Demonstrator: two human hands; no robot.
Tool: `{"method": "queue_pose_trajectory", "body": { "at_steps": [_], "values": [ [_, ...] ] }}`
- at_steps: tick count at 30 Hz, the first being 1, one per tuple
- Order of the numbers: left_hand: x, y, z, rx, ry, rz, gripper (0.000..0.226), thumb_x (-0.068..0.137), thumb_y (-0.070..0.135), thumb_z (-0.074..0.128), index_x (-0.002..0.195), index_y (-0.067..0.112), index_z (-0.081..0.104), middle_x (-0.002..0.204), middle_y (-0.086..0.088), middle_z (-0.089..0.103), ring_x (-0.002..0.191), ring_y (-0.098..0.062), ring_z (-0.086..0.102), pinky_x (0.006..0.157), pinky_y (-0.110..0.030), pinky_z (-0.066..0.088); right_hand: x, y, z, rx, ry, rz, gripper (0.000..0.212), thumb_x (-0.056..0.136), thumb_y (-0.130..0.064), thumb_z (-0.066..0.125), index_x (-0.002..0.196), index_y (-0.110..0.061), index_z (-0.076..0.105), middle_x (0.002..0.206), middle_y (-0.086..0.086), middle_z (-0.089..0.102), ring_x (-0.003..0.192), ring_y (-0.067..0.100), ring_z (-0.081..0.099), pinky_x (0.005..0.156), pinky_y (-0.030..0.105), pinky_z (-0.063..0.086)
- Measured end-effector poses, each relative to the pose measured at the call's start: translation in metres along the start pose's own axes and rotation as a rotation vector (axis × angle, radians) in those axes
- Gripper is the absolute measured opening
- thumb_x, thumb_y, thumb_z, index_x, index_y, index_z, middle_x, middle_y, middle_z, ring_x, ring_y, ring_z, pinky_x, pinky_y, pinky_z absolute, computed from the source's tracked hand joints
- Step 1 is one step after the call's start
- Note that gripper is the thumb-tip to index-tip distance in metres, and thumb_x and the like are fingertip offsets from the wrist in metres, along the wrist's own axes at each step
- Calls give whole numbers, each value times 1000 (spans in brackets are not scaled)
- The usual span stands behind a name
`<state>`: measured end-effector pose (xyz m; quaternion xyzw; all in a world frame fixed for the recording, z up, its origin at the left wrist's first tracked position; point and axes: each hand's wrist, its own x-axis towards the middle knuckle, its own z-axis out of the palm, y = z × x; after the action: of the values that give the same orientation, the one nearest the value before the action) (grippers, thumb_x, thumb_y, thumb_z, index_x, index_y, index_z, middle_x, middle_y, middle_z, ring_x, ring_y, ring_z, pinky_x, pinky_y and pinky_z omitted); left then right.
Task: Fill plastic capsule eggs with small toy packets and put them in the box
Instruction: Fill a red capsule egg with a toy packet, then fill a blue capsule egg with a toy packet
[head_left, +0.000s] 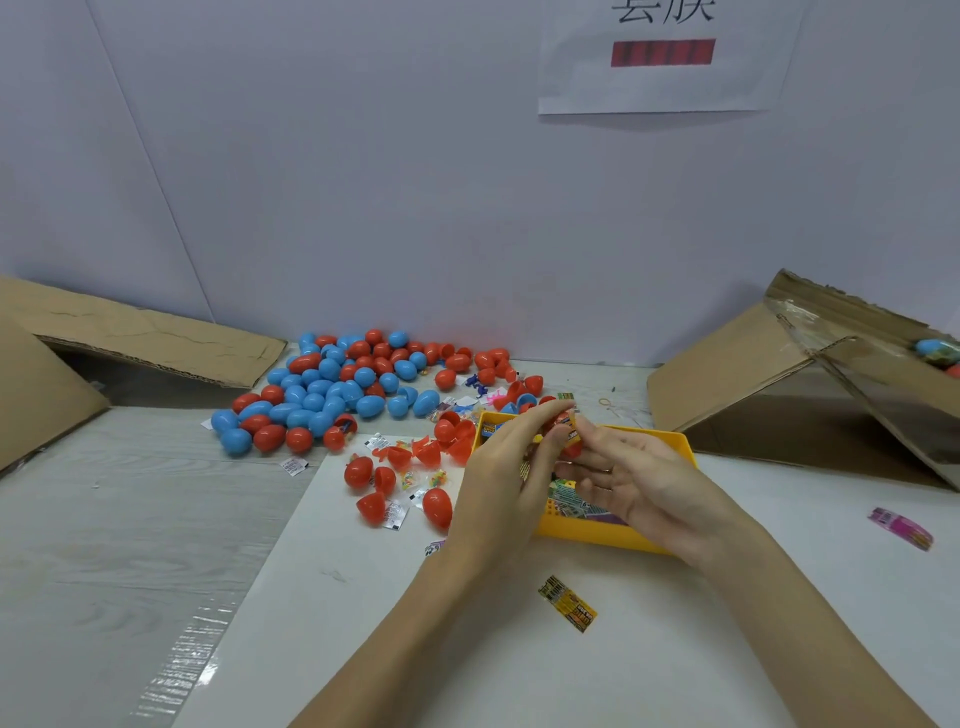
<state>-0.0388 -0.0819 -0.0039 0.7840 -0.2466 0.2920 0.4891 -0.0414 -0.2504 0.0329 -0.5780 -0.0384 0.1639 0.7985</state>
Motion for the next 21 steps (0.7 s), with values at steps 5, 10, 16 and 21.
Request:
{"method": "queue_pose_trajectory", "body": {
  "at_steps": [5,10,16,21],
  "values": [
    [1,-8,-5,209,-142,-13,46,106,41,47,149,23,49,134,10,64,125,-4,56,102,-23,47,0,-3,-15,-151,85,-50,33,94,-34,69,108,-6,80,101,15,76,81,16,71,64,21,58],
    [2,-28,-11,398,-194,-44,42,105,40,52,143,22,53,136,8,61,126,-8,52,104,-29,46,2,-74,-69,488,190,-239,34,103,-26,56,118,2,70,116,16,72,82,15,72,65,20,57],
    [2,-40,-8,411,-250,-71,36,101,40,59,133,24,59,129,11,62,120,-7,52,101,-24,45,11,-76,-107,523,413,-227,51,112,-38,34,128,5,58,115,15,71,87,17,69,62,21,57],
    [2,-40,-9,415,-263,-86,33,101,40,59,129,23,62,124,10,62,116,-7,52,98,-24,46,19,-11,-73,294,293,-44,28,105,-17,51,113,0,71,87,8,74,69,14,70,57,22,58]
  ]
}}
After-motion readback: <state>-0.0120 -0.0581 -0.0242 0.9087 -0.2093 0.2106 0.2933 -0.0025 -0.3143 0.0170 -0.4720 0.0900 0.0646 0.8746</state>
